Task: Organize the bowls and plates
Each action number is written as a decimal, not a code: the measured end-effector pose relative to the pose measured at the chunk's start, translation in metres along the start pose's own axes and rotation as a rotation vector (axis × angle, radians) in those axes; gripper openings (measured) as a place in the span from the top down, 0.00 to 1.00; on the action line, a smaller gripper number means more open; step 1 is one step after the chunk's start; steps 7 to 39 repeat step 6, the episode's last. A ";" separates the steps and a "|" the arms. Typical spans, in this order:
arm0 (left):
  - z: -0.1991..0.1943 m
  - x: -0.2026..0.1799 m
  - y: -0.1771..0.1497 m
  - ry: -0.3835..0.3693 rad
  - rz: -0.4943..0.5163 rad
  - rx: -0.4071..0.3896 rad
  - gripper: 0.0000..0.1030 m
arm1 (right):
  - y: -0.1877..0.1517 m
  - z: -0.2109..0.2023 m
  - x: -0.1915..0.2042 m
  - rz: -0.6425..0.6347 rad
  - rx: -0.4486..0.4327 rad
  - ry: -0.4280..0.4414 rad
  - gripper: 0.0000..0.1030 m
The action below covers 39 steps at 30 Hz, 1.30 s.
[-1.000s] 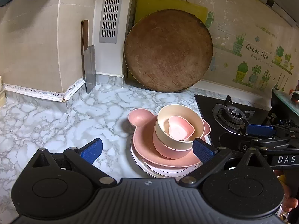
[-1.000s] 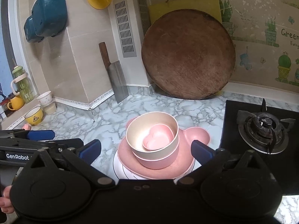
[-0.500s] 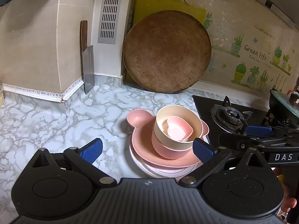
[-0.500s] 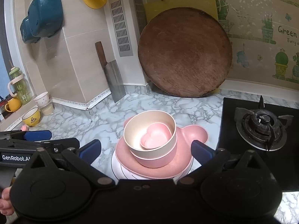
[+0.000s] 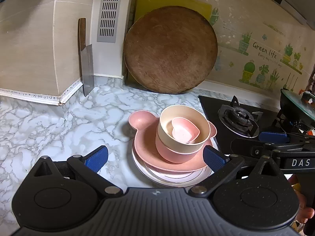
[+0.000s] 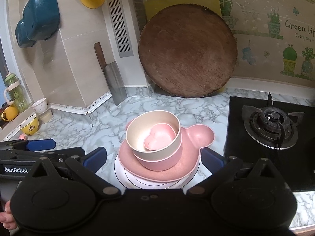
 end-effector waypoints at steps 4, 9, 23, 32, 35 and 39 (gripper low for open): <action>0.002 -0.001 0.000 -0.014 -0.001 0.007 0.00 | -0.001 -0.001 -0.001 0.010 -0.001 -0.005 0.00; 0.002 -0.001 0.000 -0.020 0.002 0.009 0.00 | -0.002 -0.002 -0.001 0.014 -0.002 -0.010 0.00; 0.002 -0.001 0.000 -0.020 0.002 0.009 0.00 | -0.002 -0.002 -0.001 0.014 -0.002 -0.010 0.00; 0.002 -0.001 0.000 -0.020 0.002 0.009 0.00 | -0.002 -0.002 -0.001 0.014 -0.002 -0.010 0.00; 0.002 -0.001 0.000 -0.020 0.002 0.009 0.00 | -0.002 -0.002 -0.001 0.014 -0.002 -0.010 0.00; 0.002 -0.001 0.000 -0.020 0.002 0.009 0.00 | -0.002 -0.002 -0.001 0.014 -0.002 -0.010 0.00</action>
Point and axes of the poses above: each gripper's, at about its wrist camera, not at the fingertips, and z roughly the way its jaws point, x to its left, y to its top, the point moved 4 cm from there along z, roughly the way its jaws point, and after that the axes turned 6 degrees about -x, right-handed, at the moved point
